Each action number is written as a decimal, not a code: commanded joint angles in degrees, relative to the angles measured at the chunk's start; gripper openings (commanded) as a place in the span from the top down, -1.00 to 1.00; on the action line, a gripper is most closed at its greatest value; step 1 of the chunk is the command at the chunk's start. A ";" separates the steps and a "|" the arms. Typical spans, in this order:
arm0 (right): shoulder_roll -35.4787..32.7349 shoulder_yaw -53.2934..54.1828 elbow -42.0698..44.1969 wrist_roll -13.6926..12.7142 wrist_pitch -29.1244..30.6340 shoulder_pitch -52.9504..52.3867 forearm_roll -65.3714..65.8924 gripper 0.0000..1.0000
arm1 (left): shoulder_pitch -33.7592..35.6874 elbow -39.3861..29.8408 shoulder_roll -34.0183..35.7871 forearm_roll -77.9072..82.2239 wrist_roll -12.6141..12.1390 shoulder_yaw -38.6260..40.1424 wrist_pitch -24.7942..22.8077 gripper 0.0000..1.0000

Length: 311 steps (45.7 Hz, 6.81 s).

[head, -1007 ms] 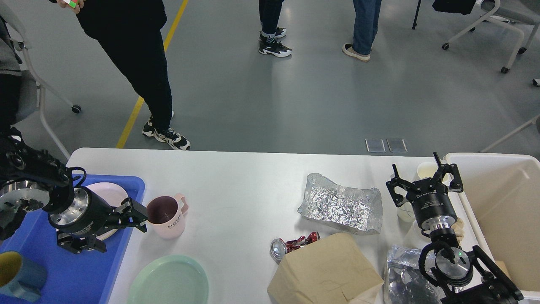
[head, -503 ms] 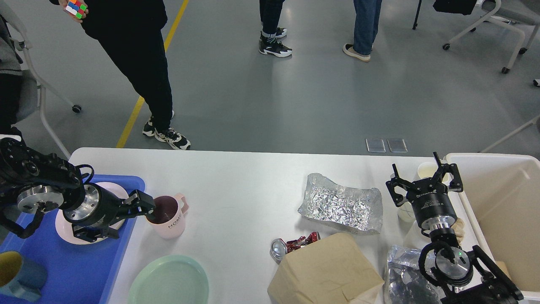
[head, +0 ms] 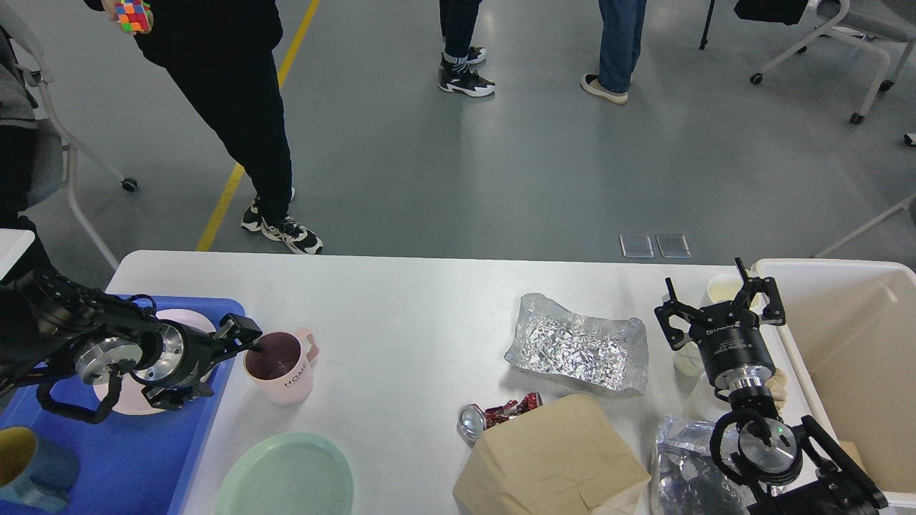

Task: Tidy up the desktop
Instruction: 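Grasp the pink mug with the left gripper, then lift the pink mug and lower it onto the blue tray, then release the mug and raise the left gripper away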

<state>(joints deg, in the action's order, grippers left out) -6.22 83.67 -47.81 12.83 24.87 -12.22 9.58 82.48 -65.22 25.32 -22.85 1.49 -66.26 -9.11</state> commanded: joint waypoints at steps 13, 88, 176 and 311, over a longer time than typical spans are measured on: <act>-0.02 0.00 0.00 0.00 0.00 0.00 0.00 -1.00 | -5.49 5.27 -2.38 0.97 -0.61 4.91 -0.21 -0.92; -0.02 0.00 0.00 0.00 0.00 0.00 0.00 -1.00 | 6.09 -2.36 0.96 1.14 -0.61 -1.75 -12.85 1.00; -0.02 0.00 0.00 0.00 0.00 0.00 0.00 -1.00 | -6.81 5.98 21.00 50.45 0.62 8.86 -21.30 1.00; -0.02 0.00 0.00 0.00 0.00 -0.09 0.00 -1.00 | 79.68 -28.48 -14.07 13.19 1.67 -21.20 -45.89 -0.92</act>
<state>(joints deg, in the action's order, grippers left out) -6.24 83.67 -47.81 12.83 24.87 -12.22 9.58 161.87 -93.60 12.78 -9.53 3.16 -88.87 -54.98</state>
